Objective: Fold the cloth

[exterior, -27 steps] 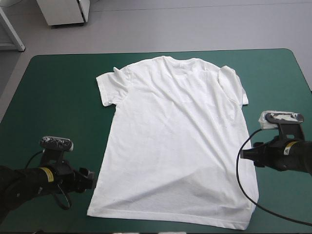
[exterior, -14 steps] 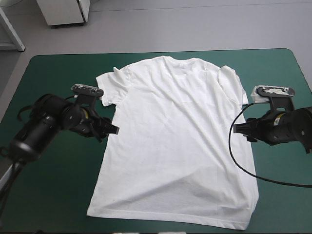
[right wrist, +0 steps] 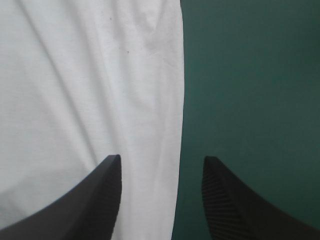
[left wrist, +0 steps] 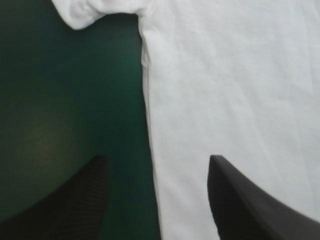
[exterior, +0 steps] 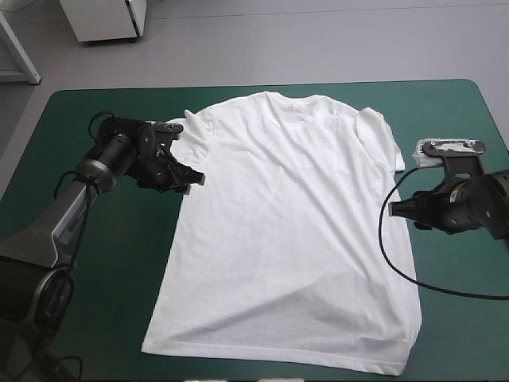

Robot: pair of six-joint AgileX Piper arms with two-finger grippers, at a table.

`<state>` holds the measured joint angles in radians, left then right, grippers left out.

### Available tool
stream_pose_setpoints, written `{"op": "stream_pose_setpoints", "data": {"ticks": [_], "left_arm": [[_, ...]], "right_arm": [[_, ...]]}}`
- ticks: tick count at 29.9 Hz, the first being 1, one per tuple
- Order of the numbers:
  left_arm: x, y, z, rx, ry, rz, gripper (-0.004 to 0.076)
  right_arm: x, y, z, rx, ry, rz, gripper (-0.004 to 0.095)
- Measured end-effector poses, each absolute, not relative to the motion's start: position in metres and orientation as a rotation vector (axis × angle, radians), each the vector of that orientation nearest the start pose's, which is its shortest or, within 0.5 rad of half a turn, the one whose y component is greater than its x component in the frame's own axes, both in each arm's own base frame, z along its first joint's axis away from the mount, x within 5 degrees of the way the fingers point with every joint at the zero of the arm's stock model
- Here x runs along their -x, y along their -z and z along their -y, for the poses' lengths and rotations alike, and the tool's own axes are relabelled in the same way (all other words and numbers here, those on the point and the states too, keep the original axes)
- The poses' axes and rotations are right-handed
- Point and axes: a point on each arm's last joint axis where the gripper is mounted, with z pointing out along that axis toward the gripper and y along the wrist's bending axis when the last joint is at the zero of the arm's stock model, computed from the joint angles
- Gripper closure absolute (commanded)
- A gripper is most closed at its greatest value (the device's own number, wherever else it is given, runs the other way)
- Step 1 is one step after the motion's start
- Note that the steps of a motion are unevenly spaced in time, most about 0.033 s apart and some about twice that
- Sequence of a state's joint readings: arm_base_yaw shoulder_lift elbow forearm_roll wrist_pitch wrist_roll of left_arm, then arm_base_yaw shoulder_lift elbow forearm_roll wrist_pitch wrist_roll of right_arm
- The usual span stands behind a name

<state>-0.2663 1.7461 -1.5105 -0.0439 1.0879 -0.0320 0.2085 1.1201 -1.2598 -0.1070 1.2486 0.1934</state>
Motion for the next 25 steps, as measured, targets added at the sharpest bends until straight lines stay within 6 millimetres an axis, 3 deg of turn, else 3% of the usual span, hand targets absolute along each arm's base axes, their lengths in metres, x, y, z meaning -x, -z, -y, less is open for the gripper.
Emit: {"op": "stream_pose_setpoints", "data": {"ticks": [16, 19, 21, 23, 25], "left_arm": [[-0.392, -0.221, 0.110, -0.335, 0.111, -2.853, 0.0343], [-0.396, -0.217, 0.111, -0.337, 0.105, -2.858, 0.0359], [-0.397, -0.215, 0.111, -0.338, 0.104, -2.865, 0.0419], [-0.398, -0.215, 0.111, -0.340, 0.100, -2.861, 0.0538], [-0.399, -0.215, 0.112, -0.339, 0.102, -2.853, 0.0741]], "right_arm": [[-0.196, -0.395, -0.032, 0.026, -0.004, -2.583, 0.0490], [-0.196, -0.395, -0.032, 0.022, -0.006, -2.582, 0.0490], [-0.196, -0.396, -0.032, 0.021, -0.007, -2.580, 0.0490], [-0.196, -0.396, -0.032, 0.021, -0.007, -2.578, 0.0489], [-0.196, -0.396, -0.032, 0.016, -0.008, -2.578, 0.0490]]}}
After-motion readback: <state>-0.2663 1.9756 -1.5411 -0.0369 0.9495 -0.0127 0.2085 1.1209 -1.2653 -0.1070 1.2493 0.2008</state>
